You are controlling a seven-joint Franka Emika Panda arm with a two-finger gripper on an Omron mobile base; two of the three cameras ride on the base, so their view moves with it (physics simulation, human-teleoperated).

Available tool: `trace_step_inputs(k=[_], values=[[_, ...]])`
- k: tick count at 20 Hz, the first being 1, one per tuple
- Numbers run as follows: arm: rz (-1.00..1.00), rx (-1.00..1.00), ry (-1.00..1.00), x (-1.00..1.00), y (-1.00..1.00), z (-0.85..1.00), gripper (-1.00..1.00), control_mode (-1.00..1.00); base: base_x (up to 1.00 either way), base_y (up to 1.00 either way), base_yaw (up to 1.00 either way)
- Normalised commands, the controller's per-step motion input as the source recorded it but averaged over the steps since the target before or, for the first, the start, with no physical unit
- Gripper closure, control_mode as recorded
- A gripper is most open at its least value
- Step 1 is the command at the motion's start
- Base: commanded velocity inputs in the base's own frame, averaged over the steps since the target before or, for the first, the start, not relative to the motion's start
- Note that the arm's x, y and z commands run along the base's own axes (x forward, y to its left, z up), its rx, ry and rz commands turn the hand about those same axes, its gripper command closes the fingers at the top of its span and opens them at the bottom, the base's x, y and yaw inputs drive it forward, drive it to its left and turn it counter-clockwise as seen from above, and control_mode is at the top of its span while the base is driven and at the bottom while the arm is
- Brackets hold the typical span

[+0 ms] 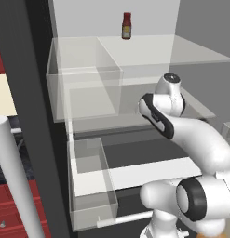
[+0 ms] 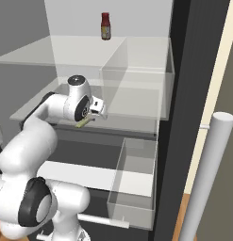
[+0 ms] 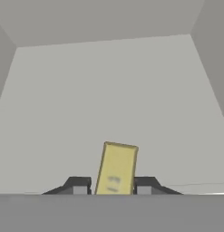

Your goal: Retrieve the butter from the fridge and place it on a plate on the dining table. Then retrieve the butter knife by the fridge and place it near the plate.

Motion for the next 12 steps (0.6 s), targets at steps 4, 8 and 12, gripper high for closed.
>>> trace_step_inputs(k=[4,8,12], values=[[0.0,0.0,0.14,-0.68,0.0,0.12,1.0,-1.0,0.0,0.0,0.0],[0.0,0.0,0.01,-0.86,0.0,0.0,1.0,-1.0,0.0,0.0,0.0],[0.0,0.0,0.0,-0.78,0.0,0.0,1.0,-1.0,0.0,0.0,0.0]])
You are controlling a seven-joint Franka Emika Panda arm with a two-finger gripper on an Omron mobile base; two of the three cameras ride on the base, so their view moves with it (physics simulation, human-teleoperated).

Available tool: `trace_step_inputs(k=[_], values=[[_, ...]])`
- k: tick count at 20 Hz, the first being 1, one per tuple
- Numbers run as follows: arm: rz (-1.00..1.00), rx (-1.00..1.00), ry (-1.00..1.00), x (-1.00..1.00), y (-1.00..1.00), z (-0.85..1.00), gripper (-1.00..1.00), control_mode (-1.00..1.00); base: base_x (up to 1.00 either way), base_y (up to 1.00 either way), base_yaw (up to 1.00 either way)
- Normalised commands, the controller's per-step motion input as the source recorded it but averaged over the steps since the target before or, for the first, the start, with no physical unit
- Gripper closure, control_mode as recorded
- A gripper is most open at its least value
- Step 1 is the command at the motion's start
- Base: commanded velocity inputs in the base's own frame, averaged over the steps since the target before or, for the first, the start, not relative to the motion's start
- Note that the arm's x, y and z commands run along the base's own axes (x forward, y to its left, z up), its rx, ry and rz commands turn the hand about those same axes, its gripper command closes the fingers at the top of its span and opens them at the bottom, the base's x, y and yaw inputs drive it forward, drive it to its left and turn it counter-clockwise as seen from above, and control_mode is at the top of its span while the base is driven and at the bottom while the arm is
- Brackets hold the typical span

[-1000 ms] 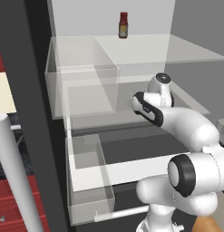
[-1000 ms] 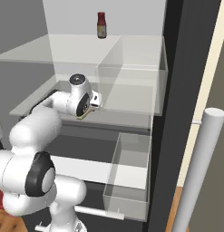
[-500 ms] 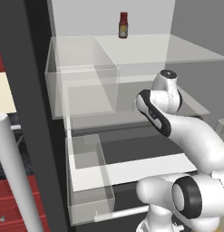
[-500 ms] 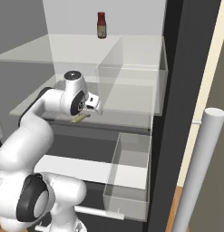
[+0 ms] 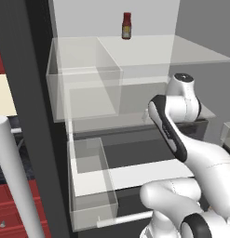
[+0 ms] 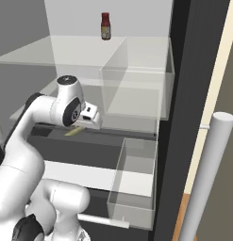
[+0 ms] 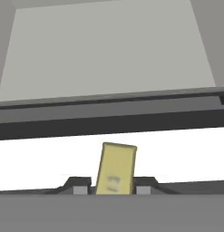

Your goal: Retrieve the butter from the fridge and place it on a plate on the dining table. Then retrieve the butter knife by the fridge and place it near the plate.

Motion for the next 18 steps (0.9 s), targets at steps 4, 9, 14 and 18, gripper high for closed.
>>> trace_step_inputs(k=[4,9,14,18], values=[[0.0,0.0,0.0,-0.74,0.0,0.04,1.0,-1.0,0.0,0.0,0.0],[0.0,0.0,0.01,-0.61,0.0,0.11,1.0,-1.0,0.0,0.0,0.0],[0.0,0.0,0.03,-0.5,0.0,0.03,1.0,-1.0,0.0,0.0,0.0],[0.0,0.0,0.06,-0.34,0.0,0.0,1.0,-1.0,0.0,0.0,0.0]])
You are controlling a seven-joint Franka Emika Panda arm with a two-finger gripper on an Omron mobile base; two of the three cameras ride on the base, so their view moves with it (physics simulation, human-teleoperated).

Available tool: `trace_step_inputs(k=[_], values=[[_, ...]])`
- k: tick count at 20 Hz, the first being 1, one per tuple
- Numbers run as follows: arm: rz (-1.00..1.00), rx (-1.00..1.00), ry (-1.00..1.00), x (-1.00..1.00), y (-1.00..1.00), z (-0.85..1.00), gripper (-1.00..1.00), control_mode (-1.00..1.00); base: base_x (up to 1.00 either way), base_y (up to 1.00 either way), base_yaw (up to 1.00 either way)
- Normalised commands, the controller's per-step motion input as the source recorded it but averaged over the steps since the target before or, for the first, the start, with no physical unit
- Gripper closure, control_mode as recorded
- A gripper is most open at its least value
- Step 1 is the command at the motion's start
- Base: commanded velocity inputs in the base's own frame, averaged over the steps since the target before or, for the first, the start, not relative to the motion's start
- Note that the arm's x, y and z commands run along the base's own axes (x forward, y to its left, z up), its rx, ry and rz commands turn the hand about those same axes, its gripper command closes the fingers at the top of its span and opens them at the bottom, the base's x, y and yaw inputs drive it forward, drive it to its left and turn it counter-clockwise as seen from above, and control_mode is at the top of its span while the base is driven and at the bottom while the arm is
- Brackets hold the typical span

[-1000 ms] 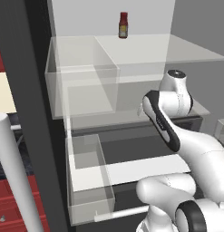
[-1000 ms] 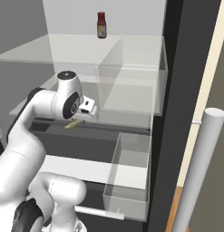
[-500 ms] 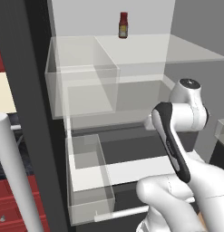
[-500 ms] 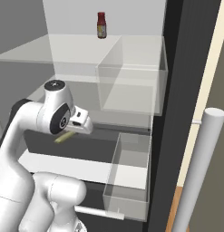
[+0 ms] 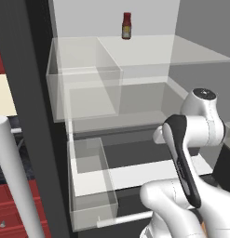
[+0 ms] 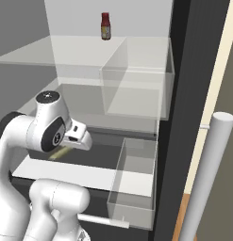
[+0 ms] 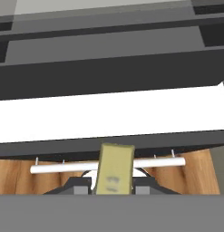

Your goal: Retrieve the butter from the fridge and place it on a plate on the dining table. Then retrieve the butter knife by the fridge and place it near the plate.

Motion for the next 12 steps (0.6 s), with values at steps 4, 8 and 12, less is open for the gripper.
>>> trace_step_inputs(k=[4,8,12], values=[[0.0,0.0,0.05,-0.3,0.0,0.0,1.0,-1.0,0.0,0.0,0.0],[0.0,0.0,0.06,-0.27,0.03,0.0,1.0,-1.0,0.0,0.0,0.0],[0.0,0.0,0.03,-0.01,0.06,0.0,1.0,-1.0,0.0,0.0,0.0]])
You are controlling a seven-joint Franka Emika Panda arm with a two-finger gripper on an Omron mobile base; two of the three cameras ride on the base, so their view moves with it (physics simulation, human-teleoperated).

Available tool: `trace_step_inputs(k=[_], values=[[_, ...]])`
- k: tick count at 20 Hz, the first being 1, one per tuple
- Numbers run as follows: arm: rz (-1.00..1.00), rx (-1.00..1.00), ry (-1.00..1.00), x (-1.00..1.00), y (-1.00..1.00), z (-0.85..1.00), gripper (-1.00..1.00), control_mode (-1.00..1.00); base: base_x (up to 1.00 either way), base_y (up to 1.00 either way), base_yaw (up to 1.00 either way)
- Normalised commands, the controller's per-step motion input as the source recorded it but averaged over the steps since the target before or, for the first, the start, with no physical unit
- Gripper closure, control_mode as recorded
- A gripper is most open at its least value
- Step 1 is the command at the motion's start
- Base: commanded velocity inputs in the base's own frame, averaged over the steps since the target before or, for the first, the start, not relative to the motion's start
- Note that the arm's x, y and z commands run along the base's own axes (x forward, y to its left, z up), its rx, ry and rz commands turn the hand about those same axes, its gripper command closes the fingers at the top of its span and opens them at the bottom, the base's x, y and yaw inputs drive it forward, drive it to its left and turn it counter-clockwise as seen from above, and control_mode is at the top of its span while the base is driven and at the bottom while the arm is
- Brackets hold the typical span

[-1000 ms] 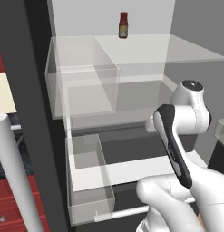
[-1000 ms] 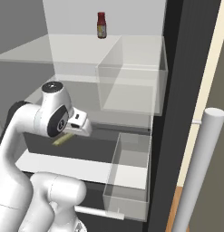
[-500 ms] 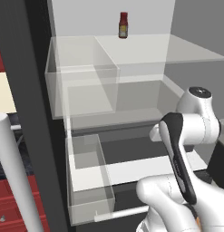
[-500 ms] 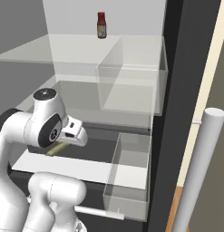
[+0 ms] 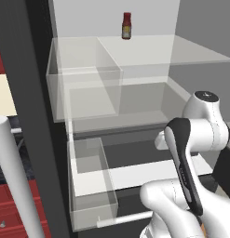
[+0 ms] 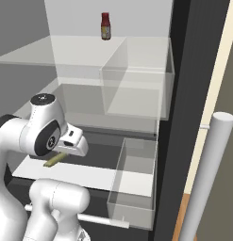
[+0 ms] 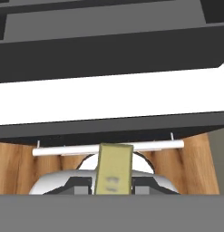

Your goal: Retrieve the butter from the fridge and place it on a plate on the dining table. Then retrieve the butter knife by the fridge and place it near the plate.

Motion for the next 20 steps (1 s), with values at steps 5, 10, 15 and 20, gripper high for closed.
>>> trace_step_inputs(k=[5,10,15,20], values=[[0.0,0.0,0.0,0.0,0.0,0.0,1.0,-1.0,0.0,0.0,0.0],[0.0,0.0,0.0,-0.21,0.0,0.0,1.0,-1.0,0.0,0.0,0.0],[0.0,0.0,0.0,0.0,0.0,0.0,1.0,1.0,-0.43,0.04,0.0],[0.0,0.0,0.0,0.0,0.0,0.0,1.0,1.0,-0.47,0.08,0.0]])
